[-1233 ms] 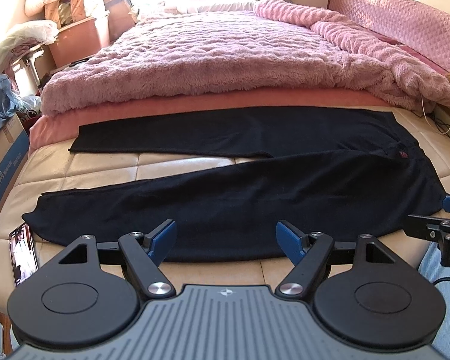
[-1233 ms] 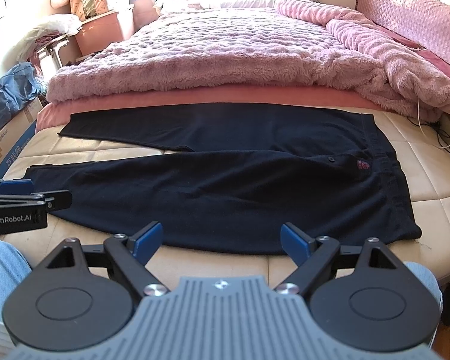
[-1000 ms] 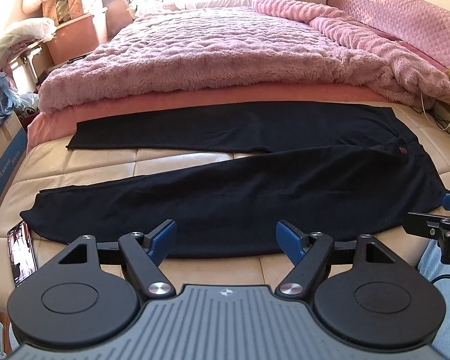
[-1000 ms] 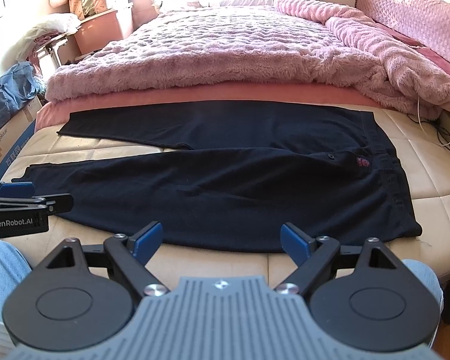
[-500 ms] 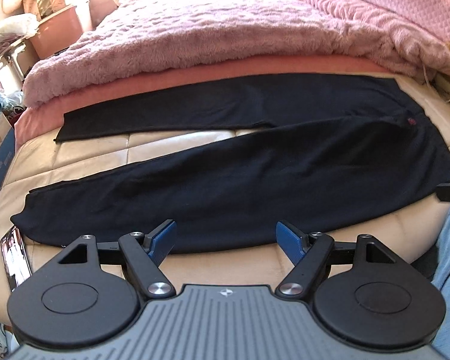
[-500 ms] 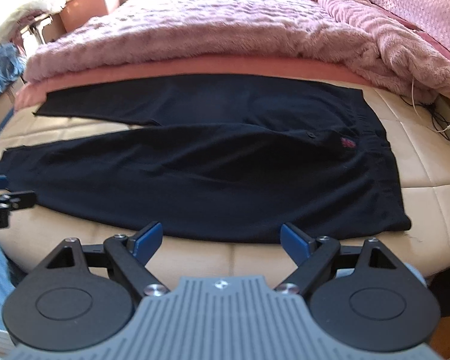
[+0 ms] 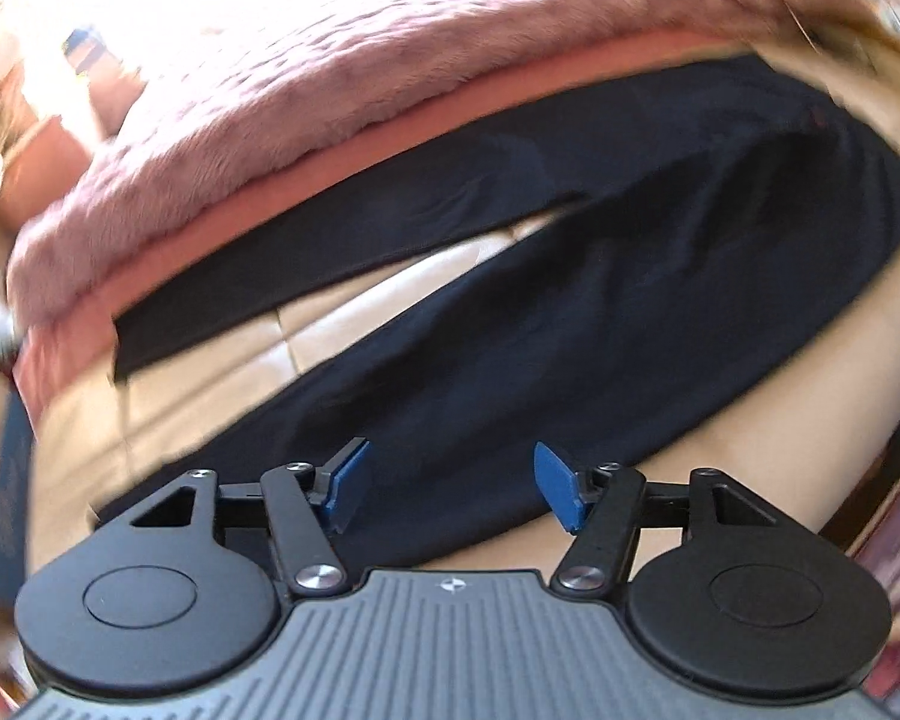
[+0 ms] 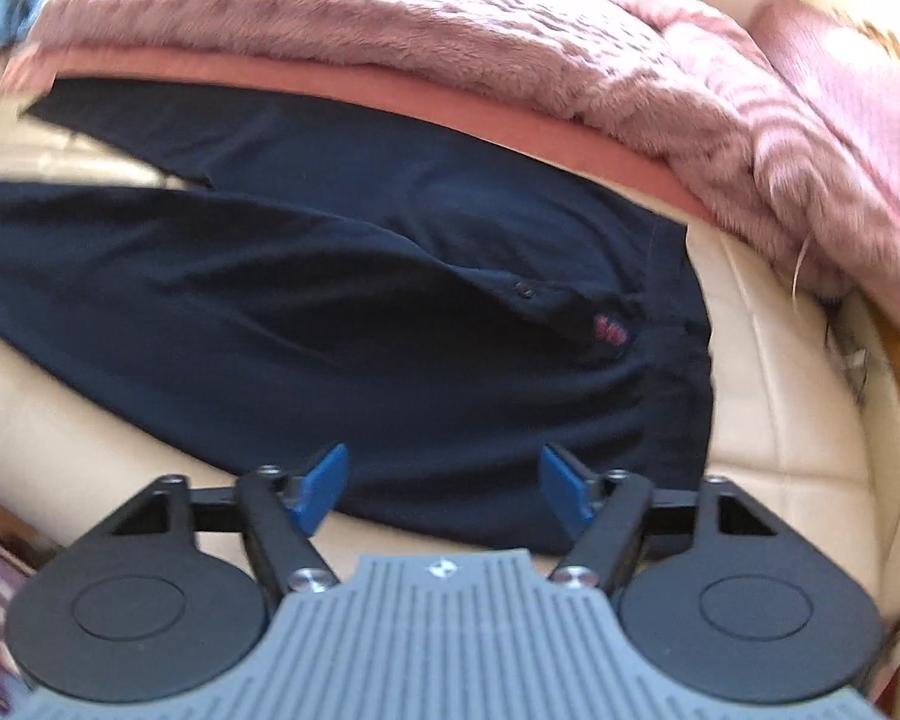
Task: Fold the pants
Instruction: 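Grasp the waistband corner with the right tool while the left tool grasps a leg hem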
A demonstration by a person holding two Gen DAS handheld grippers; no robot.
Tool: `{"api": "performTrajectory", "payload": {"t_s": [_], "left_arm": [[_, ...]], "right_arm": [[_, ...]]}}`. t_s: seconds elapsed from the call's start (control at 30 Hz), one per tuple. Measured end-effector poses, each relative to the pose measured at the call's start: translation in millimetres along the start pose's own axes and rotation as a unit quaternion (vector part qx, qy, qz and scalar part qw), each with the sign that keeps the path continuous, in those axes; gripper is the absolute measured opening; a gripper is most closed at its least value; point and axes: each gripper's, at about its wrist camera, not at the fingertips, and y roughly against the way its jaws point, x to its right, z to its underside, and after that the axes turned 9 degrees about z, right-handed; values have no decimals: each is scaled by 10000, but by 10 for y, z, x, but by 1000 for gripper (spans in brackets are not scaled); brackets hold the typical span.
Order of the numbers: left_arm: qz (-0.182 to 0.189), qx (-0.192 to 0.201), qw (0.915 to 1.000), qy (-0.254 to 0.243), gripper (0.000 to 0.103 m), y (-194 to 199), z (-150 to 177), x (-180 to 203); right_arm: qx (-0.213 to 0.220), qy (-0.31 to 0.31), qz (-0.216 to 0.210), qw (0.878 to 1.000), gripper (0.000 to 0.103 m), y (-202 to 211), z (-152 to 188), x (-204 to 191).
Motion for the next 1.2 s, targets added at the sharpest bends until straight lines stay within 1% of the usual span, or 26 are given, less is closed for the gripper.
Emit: {"api": "performTrajectory", "payload": {"t_s": [0.03,0.1,0.17,0.27,0.4,0.47,0.5,0.57,0.63,0.67,0.7,0.77,0.8,0.83,0.9,0.97,1.03,1.07,1.1,1.2], "left_arm": [[-41,-57,9996,-261,72,-13,37,-17],[-144,-239,9967,-762,72,-69,131,-37],[-250,-481,9911,-1213,71,-144,252,-63],[-383,-909,9827,-1568,70,-295,419,-113],[-727,-1280,9686,-2002,67,-439,611,-100],[-1011,-1416,9621,-2101,61,-541,674,-77],[-1134,-1441,9595,-2139,56,-587,713,-64],[-1398,-1457,9542,-2208,52,-688,751,-44],[-1754,-1484,9472,-2238,38,-790,728,-49],[-1893,-1516,9444,-2219,36,-852,724,-55],[-2024,-1538,9419,-2197,31,-907,720,-55],[-2268,-1577,9360,-2182,24,-994,715,-56],[-2349,-1594,9352,-2118,18,-1020,703,-73],[-2356,-1591,9389,-1940,10,-1035,678,-116],[-2271,-1332,9534,-1473,3,-944,585,-197],[-2240,-999,9642,-1005,3,-779,466,-280],[-2123,-705,9737,-432,3,-614,346,-374],[-2036,-595,9772,-106,3,-545,279,-452],[-1980,-511,9788,128,3,-502,222,-509],[-1897,-213,9795,643,2,-361,75,-641]], "right_arm": [[6,179,40,9998,56,-41,18,26],[-49,499,68,9987,51,-131,64,94],[-152,754,40,9970,49,-230,128,171],[-276,1076,-6,9938,48,-367,228,257],[-437,1392,-140,9892,48,-500,351,306],[-565,1653,-93,9846,48,-560,405,308],[-606,1732,-37,9830,48,-588,421,306],[-651,1835,36,9809,49,-641,465,323],[-638,1787,-29,9818,52,-690,474,369],[-634,1807,-23,9815,54,-704,477,381],[-612,1866,14,9805,57,-710,469,379],[-602,2035,106,9772,58,-710,450,370],[-618,2126,151,9751,58,-712,437,371],[-644,2205,198,9731,58,-710,421,375],[-704,2292,273,9704,58,-722,401,401],[-745,2359,338,9683,58,-749,392,425],[-753,2423,348,9667,54,-767,397,426],[-751,2488,352,9650,53,-774,399,414],[-752,2554,350,9633,50,-787,398,404],[-761,2801,359,9563,41,-838,388,363]]}}
